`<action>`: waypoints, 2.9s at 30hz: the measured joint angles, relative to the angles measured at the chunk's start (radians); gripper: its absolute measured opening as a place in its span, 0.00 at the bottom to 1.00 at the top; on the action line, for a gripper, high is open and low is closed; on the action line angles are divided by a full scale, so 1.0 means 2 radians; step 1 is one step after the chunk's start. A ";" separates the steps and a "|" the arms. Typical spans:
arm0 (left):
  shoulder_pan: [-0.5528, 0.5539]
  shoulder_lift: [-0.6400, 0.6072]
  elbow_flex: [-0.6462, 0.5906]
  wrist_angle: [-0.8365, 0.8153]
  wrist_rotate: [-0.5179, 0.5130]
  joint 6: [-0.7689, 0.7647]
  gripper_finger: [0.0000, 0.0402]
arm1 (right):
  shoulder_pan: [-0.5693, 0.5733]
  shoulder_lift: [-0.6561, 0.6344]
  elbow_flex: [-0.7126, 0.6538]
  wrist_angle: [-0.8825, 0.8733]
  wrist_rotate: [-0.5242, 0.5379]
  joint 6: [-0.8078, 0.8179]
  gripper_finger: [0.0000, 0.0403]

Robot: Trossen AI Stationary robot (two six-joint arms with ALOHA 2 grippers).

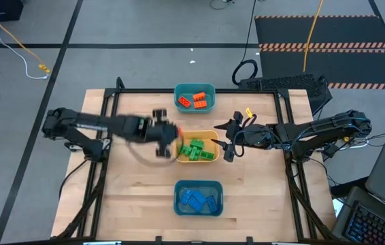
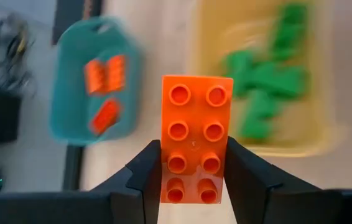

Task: Sort & place blocks by color
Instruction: Put the orange game piece into the green bin, then return to Home Position

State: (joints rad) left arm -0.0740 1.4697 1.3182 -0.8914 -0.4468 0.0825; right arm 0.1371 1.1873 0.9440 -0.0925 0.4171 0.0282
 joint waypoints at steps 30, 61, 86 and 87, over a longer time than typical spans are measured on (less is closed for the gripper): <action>0.336 0.130 -0.001 0.304 0.228 0.111 0.38 | -0.020 0.000 0.000 0.002 0.002 -0.034 0.57; 0.276 0.008 -0.004 0.174 0.249 0.028 0.56 | -0.055 -0.037 -0.082 0.083 -0.003 -0.015 0.57; 0.035 -0.283 -0.395 0.420 0.218 -0.125 0.01 | -0.022 -0.315 -0.297 0.080 -0.038 0.044 0.14; 0.032 -0.294 -0.410 0.429 0.218 -0.129 0.01 | -0.022 -0.318 -0.302 0.084 -0.049 0.043 0.10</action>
State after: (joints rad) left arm -0.0095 0.8808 0.4978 -0.0342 -0.0100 -0.1757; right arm 0.0935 0.5512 0.3390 0.0755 0.3200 0.1140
